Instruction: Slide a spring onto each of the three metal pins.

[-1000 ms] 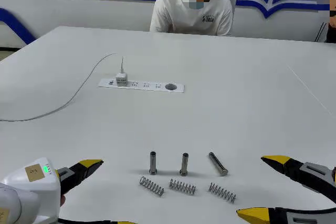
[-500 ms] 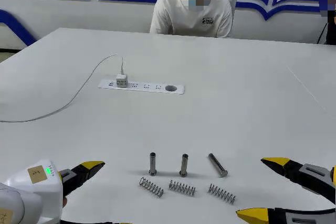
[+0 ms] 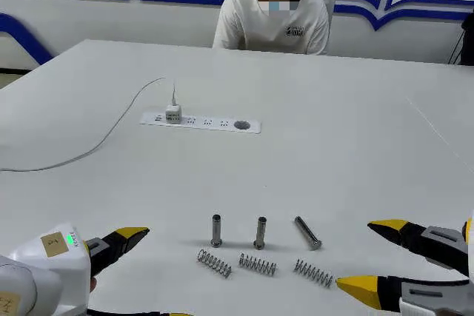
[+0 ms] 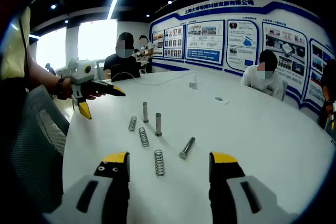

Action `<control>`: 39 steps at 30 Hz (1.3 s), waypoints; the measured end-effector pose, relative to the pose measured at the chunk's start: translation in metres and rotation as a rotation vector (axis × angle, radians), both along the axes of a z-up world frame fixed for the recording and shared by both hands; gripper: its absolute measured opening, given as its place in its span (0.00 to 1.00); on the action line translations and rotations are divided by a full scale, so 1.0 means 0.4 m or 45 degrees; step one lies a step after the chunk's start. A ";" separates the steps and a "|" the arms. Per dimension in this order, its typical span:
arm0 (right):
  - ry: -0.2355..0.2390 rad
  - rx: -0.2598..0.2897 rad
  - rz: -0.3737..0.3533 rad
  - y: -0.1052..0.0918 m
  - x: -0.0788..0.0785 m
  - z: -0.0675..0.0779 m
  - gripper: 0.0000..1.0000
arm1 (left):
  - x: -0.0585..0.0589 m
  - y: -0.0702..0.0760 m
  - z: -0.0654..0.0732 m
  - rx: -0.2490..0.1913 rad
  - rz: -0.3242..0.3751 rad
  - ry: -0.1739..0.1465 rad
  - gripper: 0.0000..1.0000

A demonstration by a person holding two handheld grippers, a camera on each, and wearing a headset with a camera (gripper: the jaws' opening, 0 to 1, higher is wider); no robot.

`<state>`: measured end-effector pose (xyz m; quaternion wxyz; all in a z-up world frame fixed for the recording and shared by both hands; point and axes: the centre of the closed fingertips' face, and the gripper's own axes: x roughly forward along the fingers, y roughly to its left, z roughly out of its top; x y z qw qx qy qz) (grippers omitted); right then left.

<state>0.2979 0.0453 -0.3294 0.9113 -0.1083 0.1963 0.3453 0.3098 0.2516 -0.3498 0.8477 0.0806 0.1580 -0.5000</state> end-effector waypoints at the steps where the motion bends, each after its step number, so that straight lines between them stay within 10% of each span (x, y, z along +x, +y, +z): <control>1: 0.005 -0.003 -0.001 0.001 0.004 0.000 0.60 | -0.001 0.000 0.000 0.001 -0.001 0.001 0.96; 19: 0.085 -0.102 -0.095 0.026 0.133 -0.003 0.39 | 0.004 -0.001 0.008 0.000 -0.001 -0.007 0.95; 39: 0.244 -0.184 -0.183 0.046 0.230 -0.092 0.30 | 0.003 0.008 0.000 0.000 0.012 0.011 0.94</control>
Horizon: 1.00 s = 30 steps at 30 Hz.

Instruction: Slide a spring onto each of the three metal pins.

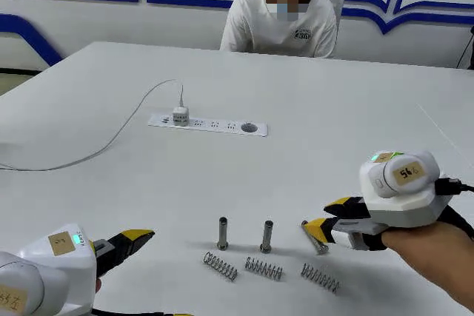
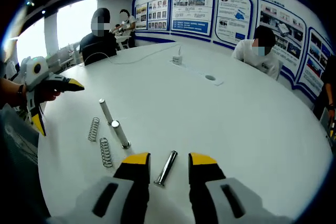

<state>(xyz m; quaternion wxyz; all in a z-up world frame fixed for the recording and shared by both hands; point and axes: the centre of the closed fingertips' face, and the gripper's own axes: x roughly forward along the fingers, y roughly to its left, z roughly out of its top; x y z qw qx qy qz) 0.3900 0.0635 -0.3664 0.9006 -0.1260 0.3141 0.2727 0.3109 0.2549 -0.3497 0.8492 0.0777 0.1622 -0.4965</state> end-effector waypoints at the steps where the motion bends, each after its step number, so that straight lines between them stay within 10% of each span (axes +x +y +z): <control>1: 0.010 0.000 -0.013 -0.001 0.004 -0.006 0.29 | 0.000 0.000 -0.001 0.000 0.001 0.002 0.94; 30: 0.179 -0.019 -0.151 0.005 0.041 -0.088 0.14 | 0.001 0.005 -0.007 0.007 0.011 0.002 0.93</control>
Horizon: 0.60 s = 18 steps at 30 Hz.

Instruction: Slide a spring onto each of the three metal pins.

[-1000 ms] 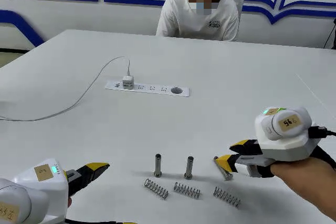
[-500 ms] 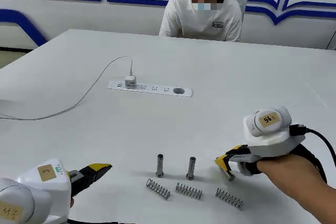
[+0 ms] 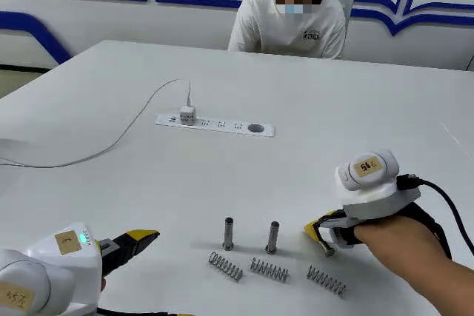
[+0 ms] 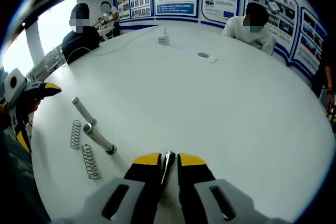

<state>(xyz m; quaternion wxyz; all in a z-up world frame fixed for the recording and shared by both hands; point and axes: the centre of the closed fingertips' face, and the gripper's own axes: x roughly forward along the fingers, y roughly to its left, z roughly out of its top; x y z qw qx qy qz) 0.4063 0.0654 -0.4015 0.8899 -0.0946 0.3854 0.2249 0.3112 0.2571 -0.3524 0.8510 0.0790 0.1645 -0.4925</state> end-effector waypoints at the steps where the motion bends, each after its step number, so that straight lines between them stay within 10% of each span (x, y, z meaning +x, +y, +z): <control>1: 0.002 0.000 0.000 0.000 0.000 -0.001 0.14 | 0.000 0.000 0.000 0.000 0.001 0.001 0.93; 18: 0.021 -0.036 -0.012 0.002 0.001 -0.009 0.09 | 0.003 -0.003 -0.004 -0.002 0.002 0.006 0.92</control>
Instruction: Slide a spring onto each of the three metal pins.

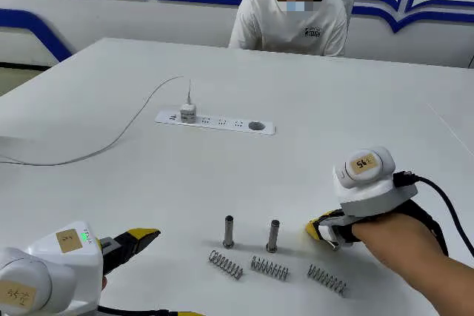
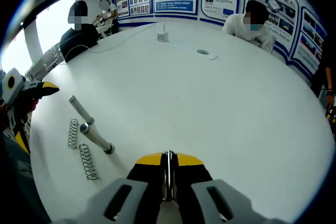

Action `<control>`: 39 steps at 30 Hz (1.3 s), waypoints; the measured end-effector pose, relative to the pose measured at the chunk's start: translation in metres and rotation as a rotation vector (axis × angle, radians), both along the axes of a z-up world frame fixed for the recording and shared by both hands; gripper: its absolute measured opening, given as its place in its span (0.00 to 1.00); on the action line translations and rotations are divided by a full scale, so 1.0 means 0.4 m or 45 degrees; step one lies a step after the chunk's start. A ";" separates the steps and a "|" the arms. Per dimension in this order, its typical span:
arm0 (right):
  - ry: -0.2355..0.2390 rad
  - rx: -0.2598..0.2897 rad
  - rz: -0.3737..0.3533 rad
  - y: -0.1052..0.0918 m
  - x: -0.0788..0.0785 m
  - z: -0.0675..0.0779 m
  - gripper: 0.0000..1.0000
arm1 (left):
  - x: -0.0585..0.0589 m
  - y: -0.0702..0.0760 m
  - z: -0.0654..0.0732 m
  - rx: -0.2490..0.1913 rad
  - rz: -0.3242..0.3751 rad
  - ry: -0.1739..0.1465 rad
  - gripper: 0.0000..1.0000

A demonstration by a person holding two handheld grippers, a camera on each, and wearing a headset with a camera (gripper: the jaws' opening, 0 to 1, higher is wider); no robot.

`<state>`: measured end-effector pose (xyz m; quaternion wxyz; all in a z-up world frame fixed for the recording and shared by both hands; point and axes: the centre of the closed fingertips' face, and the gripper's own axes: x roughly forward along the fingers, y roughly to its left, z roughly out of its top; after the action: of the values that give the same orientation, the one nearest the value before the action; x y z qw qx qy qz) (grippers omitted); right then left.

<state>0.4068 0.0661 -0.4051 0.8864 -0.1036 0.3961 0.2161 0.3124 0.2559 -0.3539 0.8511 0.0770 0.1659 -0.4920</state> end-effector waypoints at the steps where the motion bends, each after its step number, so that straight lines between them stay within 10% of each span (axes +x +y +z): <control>1: 0.001 -0.004 -0.003 0.000 0.000 0.000 0.09 | 0.000 -0.001 0.000 -0.001 -0.001 0.000 0.92; 39: -0.134 0.107 -0.007 -0.003 -0.089 0.128 0.09 | -0.005 -0.004 0.036 -0.017 -0.006 -0.038 0.91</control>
<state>0.3713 0.0649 -0.3541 0.9101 -0.0764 0.3400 0.2243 0.3105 0.2543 -0.3393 0.8529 0.0791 0.1496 -0.4939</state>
